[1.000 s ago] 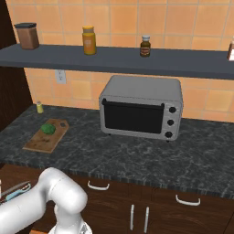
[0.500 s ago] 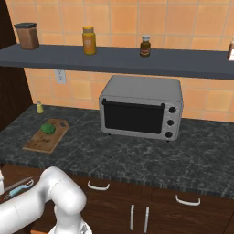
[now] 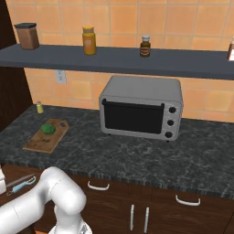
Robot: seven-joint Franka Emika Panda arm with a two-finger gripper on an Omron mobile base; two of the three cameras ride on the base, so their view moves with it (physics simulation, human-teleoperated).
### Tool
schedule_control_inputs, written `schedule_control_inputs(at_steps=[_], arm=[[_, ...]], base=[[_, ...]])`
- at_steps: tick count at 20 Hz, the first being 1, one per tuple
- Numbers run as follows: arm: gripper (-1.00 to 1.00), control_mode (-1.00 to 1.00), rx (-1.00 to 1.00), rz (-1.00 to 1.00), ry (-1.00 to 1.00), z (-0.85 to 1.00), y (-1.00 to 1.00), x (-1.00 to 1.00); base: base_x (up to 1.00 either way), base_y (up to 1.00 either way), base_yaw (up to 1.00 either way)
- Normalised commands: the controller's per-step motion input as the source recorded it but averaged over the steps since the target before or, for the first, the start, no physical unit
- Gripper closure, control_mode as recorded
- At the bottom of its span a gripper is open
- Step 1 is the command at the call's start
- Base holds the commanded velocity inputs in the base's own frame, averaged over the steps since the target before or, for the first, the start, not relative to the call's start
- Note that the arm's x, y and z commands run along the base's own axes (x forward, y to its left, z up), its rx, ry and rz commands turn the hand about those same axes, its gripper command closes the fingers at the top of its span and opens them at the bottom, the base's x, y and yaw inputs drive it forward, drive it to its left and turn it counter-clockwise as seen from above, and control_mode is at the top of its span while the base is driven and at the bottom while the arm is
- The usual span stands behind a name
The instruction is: Place the appropriate cutting tool for cutting the broccoli skin on the cutting board.
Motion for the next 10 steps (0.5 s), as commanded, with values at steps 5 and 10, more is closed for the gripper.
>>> schedule_control_inputs(at_steps=[5, 10], arm=[[1.00, -1.00, 0.01, -0.01, 0.00, -0.10, 0.00, 0.00], [1.00, -1.00, -0.04, -0.17, -0.03, 0.65, -0.19, -0.24]], base=[[0.00, 0.00, 0.00], [0.00, 0.00, 0.00]])
